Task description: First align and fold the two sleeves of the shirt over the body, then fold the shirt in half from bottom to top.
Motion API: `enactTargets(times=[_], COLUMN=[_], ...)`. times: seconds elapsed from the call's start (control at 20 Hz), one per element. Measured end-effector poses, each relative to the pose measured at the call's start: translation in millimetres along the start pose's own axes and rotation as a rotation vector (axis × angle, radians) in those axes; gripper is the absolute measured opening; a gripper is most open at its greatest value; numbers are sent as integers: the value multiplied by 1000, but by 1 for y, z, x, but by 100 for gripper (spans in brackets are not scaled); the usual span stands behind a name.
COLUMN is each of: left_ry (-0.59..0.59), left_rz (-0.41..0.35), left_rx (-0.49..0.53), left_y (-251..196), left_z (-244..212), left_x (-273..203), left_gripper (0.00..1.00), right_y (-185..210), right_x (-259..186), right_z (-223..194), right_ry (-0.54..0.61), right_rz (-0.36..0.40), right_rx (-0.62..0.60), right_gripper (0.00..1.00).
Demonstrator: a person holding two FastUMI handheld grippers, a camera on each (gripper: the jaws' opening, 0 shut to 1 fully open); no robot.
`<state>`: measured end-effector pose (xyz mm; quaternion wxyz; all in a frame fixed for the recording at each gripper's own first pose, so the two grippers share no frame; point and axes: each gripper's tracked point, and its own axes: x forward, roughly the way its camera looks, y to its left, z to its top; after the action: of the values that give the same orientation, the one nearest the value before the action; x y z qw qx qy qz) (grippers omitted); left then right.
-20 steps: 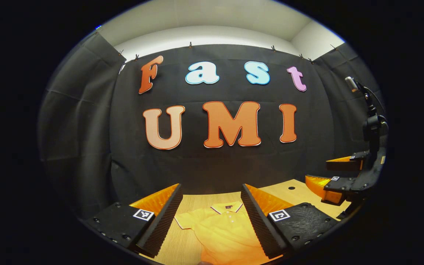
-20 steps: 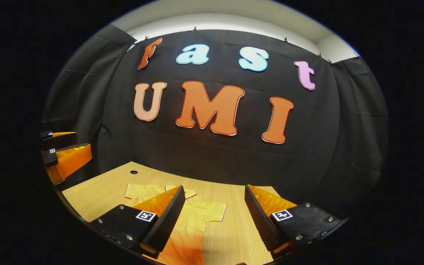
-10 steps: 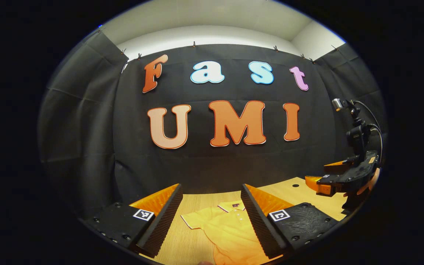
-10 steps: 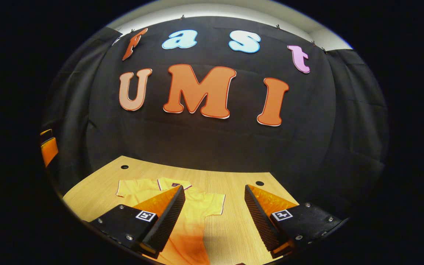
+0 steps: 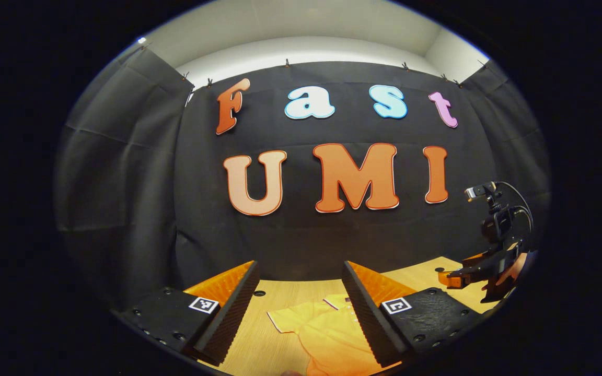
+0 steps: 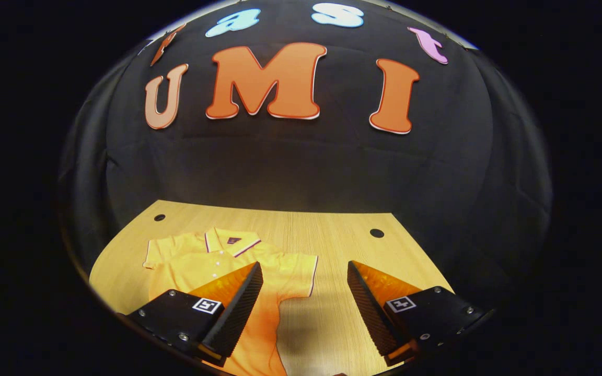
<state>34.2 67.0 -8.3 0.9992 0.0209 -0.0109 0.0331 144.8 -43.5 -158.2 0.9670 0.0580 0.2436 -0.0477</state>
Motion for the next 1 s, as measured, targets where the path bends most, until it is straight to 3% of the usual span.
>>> enactTargets(times=[0.5, 0.9, 0.95, 1.0], left_ry=[91, 191, 206, 216], left_rz=[133, 267, 277, 287], left_rx=[29, 36, 41, 44], left_y=[11, 25, 25, 26], left_z=[-27, -55, -58, -61], left_x=[8, 8, 7, 6], left_gripper=[97, 98, 98, 98], right_y=[-10, -9, -10, -10], right_x=[114, 187, 192, 198], right_z=[-70, -119, -123, -129], right_ry=[429, 728, 750, 768], right_rz=[74, 110, 103, 97], right_rx=[35, 117, 125, 124], right_gripper=[95, 84, 76, 81])
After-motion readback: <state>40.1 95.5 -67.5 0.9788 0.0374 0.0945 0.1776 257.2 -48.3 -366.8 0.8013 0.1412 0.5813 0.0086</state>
